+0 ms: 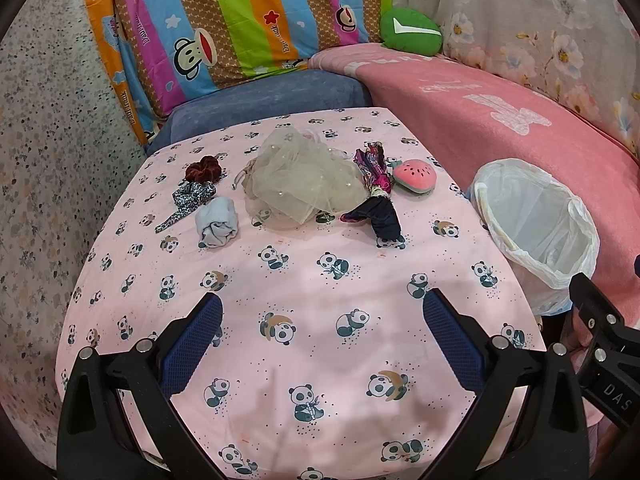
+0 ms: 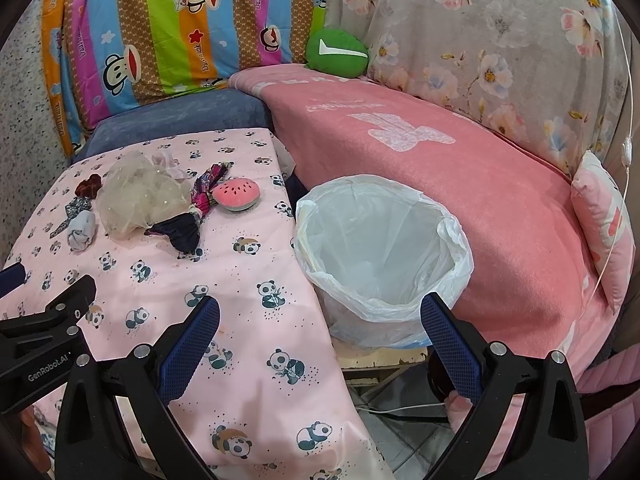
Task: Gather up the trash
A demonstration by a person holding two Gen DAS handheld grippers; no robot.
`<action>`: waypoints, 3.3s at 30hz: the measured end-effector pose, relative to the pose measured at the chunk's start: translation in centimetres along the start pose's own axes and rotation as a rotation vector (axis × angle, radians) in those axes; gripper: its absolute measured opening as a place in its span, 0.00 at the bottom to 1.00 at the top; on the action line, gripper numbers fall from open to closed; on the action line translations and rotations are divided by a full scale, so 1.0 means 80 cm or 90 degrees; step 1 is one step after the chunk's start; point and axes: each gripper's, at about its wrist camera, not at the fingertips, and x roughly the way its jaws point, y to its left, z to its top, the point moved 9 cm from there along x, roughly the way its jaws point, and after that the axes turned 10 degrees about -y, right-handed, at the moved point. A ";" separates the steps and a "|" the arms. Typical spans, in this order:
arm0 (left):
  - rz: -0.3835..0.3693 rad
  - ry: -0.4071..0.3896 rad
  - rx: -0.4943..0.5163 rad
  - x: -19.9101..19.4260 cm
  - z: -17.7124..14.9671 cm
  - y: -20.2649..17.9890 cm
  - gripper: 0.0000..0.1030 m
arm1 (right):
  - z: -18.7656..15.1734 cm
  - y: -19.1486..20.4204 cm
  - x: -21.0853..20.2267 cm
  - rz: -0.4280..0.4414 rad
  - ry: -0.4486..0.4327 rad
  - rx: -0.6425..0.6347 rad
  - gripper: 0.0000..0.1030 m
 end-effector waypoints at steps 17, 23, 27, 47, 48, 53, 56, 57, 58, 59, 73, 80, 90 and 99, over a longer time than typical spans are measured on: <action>0.001 0.000 0.001 0.000 0.000 -0.001 0.93 | 0.000 0.002 -0.001 -0.001 0.000 0.000 0.93; 0.003 -0.002 0.000 0.000 0.000 -0.001 0.93 | 0.001 0.001 -0.002 -0.002 -0.001 0.000 0.93; 0.002 -0.001 0.000 0.002 0.001 -0.004 0.93 | 0.000 0.001 -0.002 -0.002 -0.001 -0.001 0.93; -0.007 -0.002 -0.003 0.012 0.004 -0.004 0.93 | 0.010 -0.003 -0.003 -0.011 -0.010 0.002 0.93; -0.008 -0.002 -0.005 0.012 0.003 0.002 0.93 | 0.013 -0.003 -0.002 -0.012 -0.011 0.004 0.93; -0.004 0.000 -0.023 0.023 0.006 0.024 0.93 | 0.017 0.010 0.004 -0.009 -0.017 0.014 0.93; -0.002 0.005 -0.033 0.031 0.006 0.039 0.93 | 0.020 0.020 0.011 -0.002 -0.016 0.022 0.93; -0.003 0.007 -0.037 0.034 0.005 0.044 0.93 | 0.021 0.023 0.014 0.000 -0.015 0.023 0.93; -0.005 0.010 -0.042 0.039 0.006 0.049 0.93 | 0.022 0.027 0.017 0.002 -0.015 0.023 0.93; -0.004 0.012 -0.046 0.042 0.006 0.054 0.93 | 0.024 0.031 0.020 0.004 -0.016 0.024 0.93; 0.051 0.033 -0.107 0.112 0.012 0.162 0.93 | 0.046 0.108 0.079 0.050 -0.008 0.020 0.93; 0.077 0.034 -0.135 0.150 0.018 0.214 0.93 | 0.050 0.153 0.118 0.069 0.013 0.010 0.93; 0.019 0.070 -0.163 0.210 0.014 0.210 0.87 | 0.062 0.222 0.152 0.112 0.020 -0.011 0.93; -0.053 0.092 -0.176 0.238 0.010 0.185 0.42 | 0.062 0.288 0.178 0.182 0.046 -0.017 0.70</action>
